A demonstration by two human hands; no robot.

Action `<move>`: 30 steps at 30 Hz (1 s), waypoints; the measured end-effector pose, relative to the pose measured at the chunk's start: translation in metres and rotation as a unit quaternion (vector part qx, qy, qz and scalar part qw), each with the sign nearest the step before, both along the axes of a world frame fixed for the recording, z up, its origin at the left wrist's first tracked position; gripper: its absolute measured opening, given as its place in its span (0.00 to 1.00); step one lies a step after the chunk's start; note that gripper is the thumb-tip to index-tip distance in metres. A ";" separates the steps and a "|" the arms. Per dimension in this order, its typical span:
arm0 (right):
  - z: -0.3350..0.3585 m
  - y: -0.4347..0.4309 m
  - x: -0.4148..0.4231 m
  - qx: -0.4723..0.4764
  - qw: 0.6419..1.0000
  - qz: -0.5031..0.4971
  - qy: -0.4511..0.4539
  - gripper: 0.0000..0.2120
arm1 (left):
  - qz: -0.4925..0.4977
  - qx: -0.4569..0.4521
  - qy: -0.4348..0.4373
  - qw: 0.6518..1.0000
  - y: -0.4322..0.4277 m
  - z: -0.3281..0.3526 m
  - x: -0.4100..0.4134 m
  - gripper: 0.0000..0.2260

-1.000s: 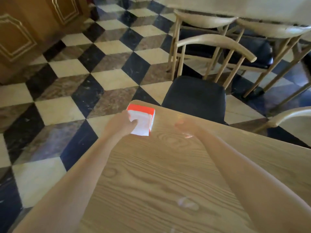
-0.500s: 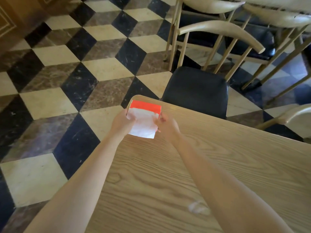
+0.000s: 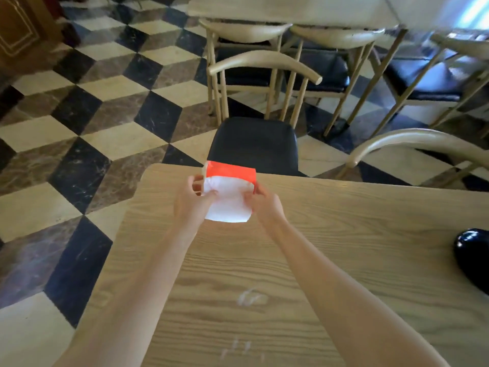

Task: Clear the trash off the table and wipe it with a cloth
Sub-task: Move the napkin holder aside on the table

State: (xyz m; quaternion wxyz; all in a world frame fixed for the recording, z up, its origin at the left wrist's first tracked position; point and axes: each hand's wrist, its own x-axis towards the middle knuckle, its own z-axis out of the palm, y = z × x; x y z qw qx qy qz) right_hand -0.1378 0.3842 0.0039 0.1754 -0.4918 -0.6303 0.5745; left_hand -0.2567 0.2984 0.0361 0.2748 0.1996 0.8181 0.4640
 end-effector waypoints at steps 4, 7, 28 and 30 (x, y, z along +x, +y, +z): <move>0.012 0.011 0.089 0.016 0.996 -0.069 0.049 0.09 | -0.049 0.016 0.003 0.999 0.023 0.013 0.077 0.20; 0.023 0.015 0.161 0.029 0.988 -0.130 0.072 0.11 | -0.103 0.023 -0.009 0.994 0.039 0.015 0.138 0.18; -0.013 -0.016 0.552 0.036 0.924 -0.370 -0.088 0.14 | -0.375 -0.121 -0.213 0.894 0.073 -0.029 0.511 0.15; -0.015 -0.007 0.572 0.029 0.920 -0.380 -0.093 0.14 | -0.368 -0.114 -0.230 0.894 0.076 -0.028 0.532 0.15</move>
